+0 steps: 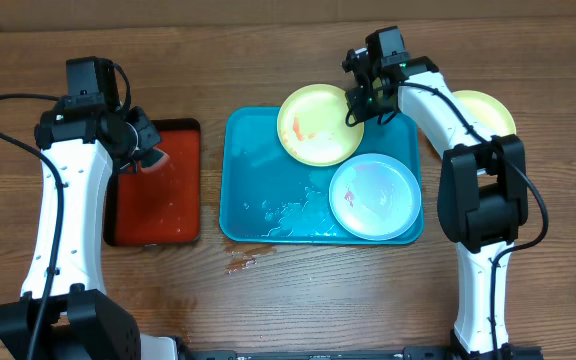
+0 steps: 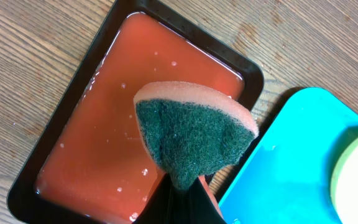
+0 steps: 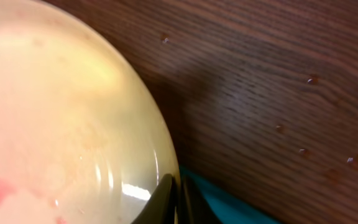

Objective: Clean dirty plates on tray and stack at the side
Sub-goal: 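Reach the right gripper back and grasp the rim of the remaining yellow plate, then scrub the held yellow plate with the sponge in the left gripper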

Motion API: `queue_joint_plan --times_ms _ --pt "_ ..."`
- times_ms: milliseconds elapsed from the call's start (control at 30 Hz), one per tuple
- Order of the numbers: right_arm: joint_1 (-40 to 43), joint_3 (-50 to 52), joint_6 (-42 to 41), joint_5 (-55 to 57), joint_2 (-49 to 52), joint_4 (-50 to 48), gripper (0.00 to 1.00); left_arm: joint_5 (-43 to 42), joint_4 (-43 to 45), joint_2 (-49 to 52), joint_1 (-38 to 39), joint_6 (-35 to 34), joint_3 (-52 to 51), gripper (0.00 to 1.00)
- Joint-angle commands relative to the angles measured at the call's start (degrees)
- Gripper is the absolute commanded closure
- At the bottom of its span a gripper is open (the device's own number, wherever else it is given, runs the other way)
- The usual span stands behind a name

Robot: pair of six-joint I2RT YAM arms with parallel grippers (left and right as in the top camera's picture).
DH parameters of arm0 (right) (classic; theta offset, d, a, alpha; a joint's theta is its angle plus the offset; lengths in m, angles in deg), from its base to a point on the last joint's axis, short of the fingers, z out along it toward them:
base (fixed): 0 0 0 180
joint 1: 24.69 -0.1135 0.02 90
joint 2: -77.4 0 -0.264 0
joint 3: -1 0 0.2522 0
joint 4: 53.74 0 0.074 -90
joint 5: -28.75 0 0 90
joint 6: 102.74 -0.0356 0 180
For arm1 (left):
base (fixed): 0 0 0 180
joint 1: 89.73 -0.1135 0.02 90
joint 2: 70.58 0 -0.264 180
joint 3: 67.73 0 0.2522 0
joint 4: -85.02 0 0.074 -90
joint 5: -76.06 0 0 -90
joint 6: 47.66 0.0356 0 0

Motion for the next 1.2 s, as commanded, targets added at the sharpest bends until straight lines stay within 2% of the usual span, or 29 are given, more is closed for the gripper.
queue_joint_plan --times_ms 0,100,233,367,500,600,633,667,800,967,1033,1100,1167 --pt "-2.5 -0.3 -0.5 -0.6 0.3 1.3 0.96 -1.3 0.6 0.1 -0.2 1.1 0.1 0.96" --pt "-4.3 -1.0 -2.4 -0.5 0.3 3.6 0.96 -3.4 0.9 0.1 -0.1 1.3 0.1 0.96" --pt "-6.7 -2.7 -8.5 -0.6 0.3 8.7 0.96 -7.8 2.3 0.1 1.3 5.0 0.1 0.96" --pt "-8.9 -2.9 -16.5 -1.0 0.3 15.3 0.96 -8.5 3.3 1.0 6.3 5.0 0.1 0.96" --pt "-10.0 -2.8 -16.6 -6.7 0.3 17.8 0.96 -8.6 4.1 3.8 11.3 3.8 0.1 0.96" --pt "-10.4 -1.8 -16.6 -7.0 0.3 18.0 0.96 -8.6 5.9 7.9 16.1 1.2 0.1 0.96" --pt "-10.4 -1.4 -16.7 -7.1 0.3 17.8 0.94 -8.6 6.6 9.0 17.5 0.9 0.1 0.96" --pt "-10.4 -0.7 -17.4 -7.1 0.3 17.2 0.83 -8.7 7.5 10.2 18.7 0.9 0.1 0.96" --pt "-10.4 1.3 -18.6 -7.1 0.3 16.2 0.79 -9.7 11.0 14.4 23.0 0.9 0.1 0.96" --pt "-10.4 3.3 -19.6 -7.0 0.3 14.8 0.80 -9.7 14.9 18.3 26.2 0.9 0.1 0.96" --pt "-10.4 4.3 -19.8 -7.0 0.3 14.4 0.86 -9.7 15.7 19.6 26.8 0.9 0.1 0.96" --pt "-10.4 5.1 -20.0 -7.0 0.3 13.8 0.96 -9.7 15.6 20.8 27.0 0.6 0.1 0.96" --pt "-10.4 5.4 -20.3 -7.0 0.3 13.3 0.96 -9.7 15.7 21.7 27.0 0.7 0.1 0.96"
